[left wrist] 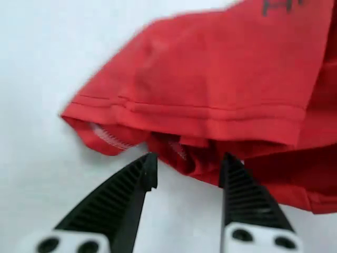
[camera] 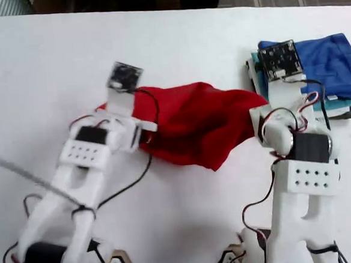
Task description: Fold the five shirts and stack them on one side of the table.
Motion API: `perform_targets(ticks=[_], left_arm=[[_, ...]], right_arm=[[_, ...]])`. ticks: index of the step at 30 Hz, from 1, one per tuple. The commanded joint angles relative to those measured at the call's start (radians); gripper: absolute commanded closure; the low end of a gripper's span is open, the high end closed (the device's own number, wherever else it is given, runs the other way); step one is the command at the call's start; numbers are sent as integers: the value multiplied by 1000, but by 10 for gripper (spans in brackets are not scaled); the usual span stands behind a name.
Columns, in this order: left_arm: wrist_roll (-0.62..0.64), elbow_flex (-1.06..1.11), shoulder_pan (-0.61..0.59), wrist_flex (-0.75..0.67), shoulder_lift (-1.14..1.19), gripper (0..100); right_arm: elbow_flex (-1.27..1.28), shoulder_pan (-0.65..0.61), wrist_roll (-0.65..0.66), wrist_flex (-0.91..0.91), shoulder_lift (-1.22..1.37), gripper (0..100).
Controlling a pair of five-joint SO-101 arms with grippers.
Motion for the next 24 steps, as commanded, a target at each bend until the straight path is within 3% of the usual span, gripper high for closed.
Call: perform_targets(ticks=[1,13,15,18,24], left_arm=[[8,-96,55,-11,123,786],[44,-315,107,-11,439,787],[44,-318,106,-9,440,824],[44,-334,106,26,439,992],[49,-435,69,176,439,972]], right_arm=[[40,7,2,-39,-64,752],[91,12,2,-35,-73,752],[91,12,2,-35,-73,752],[91,10,2,-36,-71,752],[91,5,2,-38,-64,752]])
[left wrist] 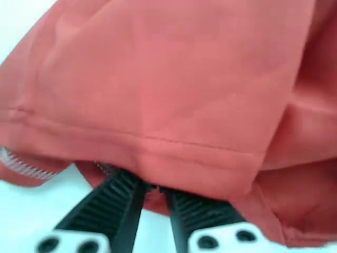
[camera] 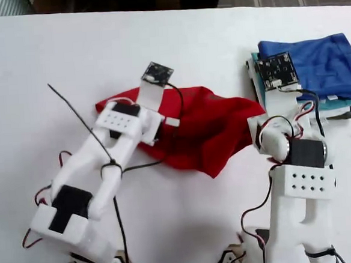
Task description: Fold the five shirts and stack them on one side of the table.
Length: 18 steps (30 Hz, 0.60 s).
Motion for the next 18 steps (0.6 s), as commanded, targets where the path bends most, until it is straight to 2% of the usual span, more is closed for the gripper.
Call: perform_targets(ticks=[1,7,10,18], left_arm=[[9,-105,-55,94,-6,973],[2,-303,-192,338,-6,973],[-57,-421,-247,480,-6,973],[-161,-746,-364,884,-6,973]], right_arm=[[-8,5,2,-21,-30,752],[2,5,2,-54,-30,752],[41,-4,-5,-125,-30,752],[124,-269,-6,-205,-28,752]])
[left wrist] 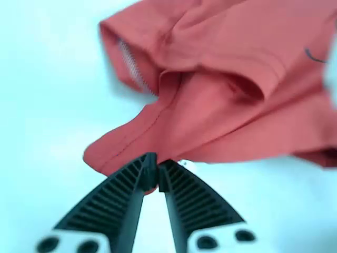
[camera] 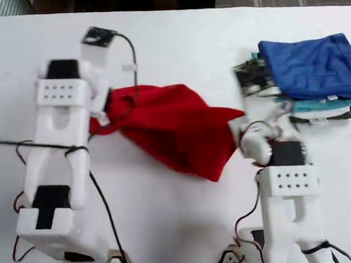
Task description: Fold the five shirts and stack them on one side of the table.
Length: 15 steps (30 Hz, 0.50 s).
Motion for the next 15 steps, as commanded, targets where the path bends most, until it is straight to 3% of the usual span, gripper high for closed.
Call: perform_targets(ticks=[1,6,10,15], left_arm=[[-48,-145,-64,141,-8,974],[-132,-70,-178,135,-91,974],[-206,104,-249,124,-173,974],[-244,361,-316,-43,-238,974]], right_arm=[[-5,-124,-6,-28,-27,752],[34,-240,0,-22,-27,752],[127,-259,2,-28,-27,748],[227,-229,2,-111,-27,748]])
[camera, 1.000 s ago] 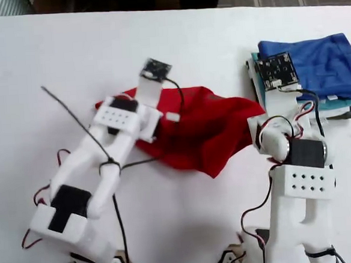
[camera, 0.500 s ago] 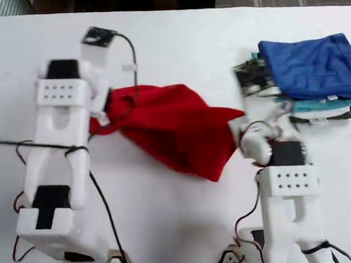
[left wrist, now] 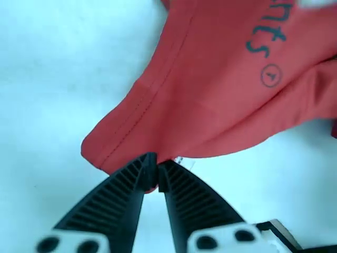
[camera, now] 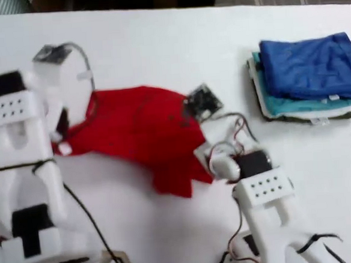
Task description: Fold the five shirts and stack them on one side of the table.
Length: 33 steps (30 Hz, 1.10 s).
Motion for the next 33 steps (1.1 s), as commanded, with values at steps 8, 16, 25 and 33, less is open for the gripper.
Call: perform_targets(ticks=[8,16,25,33], left_arm=[[-15,390,-46,-359,-75,903],[-17,344,-127,-302,-77,868],[-110,288,-164,-150,-77,868],[-247,481,-265,-459,-74,867]], right_arm=[[38,51,-8,-84,-38,656],[-112,50,-8,59,-38,645],[-236,-160,2,269,-27,644],[-106,-199,0,200,-27,644]])
